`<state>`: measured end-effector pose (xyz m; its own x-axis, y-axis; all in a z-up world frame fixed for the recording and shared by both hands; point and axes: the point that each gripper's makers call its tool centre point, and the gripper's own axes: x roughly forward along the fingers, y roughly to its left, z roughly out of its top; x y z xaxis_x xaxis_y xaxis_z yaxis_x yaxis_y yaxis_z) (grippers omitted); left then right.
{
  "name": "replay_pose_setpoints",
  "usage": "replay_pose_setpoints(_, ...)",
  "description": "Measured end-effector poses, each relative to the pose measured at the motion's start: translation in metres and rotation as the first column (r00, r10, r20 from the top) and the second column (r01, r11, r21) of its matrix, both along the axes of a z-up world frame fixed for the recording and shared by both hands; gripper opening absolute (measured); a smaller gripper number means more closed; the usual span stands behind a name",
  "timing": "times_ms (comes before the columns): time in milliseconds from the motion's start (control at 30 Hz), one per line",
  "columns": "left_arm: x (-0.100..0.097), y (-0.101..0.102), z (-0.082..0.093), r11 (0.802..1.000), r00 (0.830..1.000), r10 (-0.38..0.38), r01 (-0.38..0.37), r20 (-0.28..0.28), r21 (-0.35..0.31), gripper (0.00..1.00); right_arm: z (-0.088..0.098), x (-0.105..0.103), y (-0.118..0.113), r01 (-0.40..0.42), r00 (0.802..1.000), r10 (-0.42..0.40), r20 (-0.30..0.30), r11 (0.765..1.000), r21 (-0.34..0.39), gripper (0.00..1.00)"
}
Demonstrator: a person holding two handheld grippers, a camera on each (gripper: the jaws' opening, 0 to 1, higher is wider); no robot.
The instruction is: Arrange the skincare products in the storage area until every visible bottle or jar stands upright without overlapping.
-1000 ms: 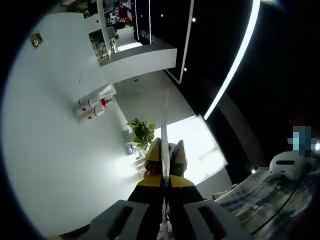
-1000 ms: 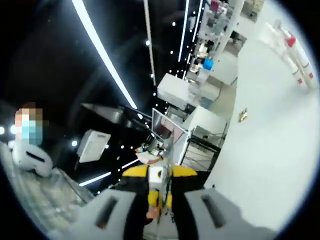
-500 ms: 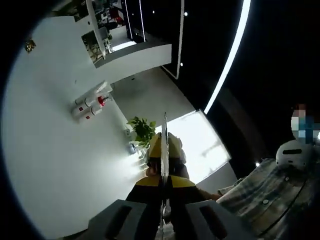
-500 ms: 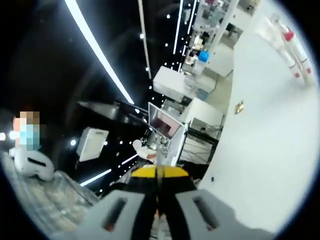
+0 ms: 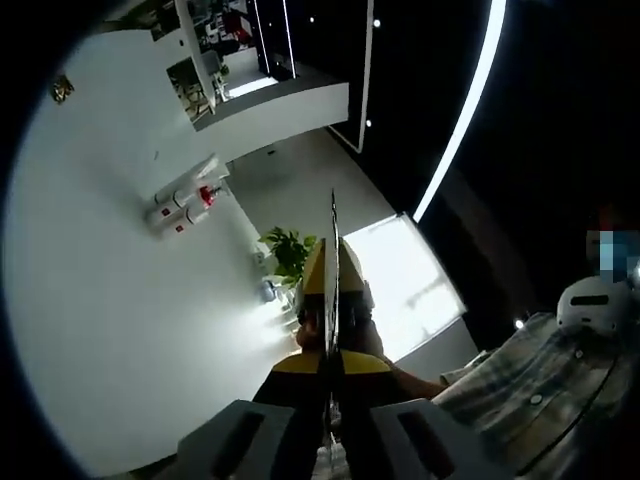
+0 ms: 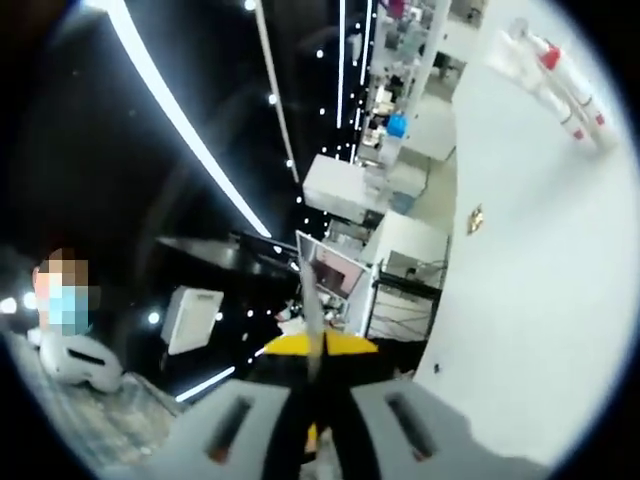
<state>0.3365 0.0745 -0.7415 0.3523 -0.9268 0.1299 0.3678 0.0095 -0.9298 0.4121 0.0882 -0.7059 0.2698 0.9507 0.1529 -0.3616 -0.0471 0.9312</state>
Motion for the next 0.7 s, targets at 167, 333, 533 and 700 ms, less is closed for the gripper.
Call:
replay_pose_setpoints(167, -0.001, 0.001, -0.009, 1.0, 1.0, 0.006, -0.006, -0.012, 0.009, 0.01, -0.012, 0.001, 0.003, 0.019, 1.0, -0.02, -0.005, 0.998, -0.053, 0.01)
replay_pose_setpoints(333, 0.002, 0.007, -0.011, 0.998, 0.998, 0.057, -0.059, -0.029, -0.038, 0.01, -0.021, -0.008, 0.006, 0.004, 1.0, -0.004, 0.005, 0.997, -0.083, 0.13)
replay_pose_setpoints(533, 0.009, 0.017, -0.021, 0.993, 0.993, 0.107, -0.109, -0.051, -0.04, 0.01, -0.041, -0.018, 0.001, 0.004, 1.0, -0.007, -0.018, 0.991, -0.133, 0.13)
replay_pose_setpoints(700, 0.02, 0.023, -0.029, 0.988, 0.987, 0.145, -0.148, -0.069, -0.034, 0.01, -0.057, -0.028, -0.005, 0.0, 0.999, -0.008, -0.042, 0.983, -0.184, 0.13)
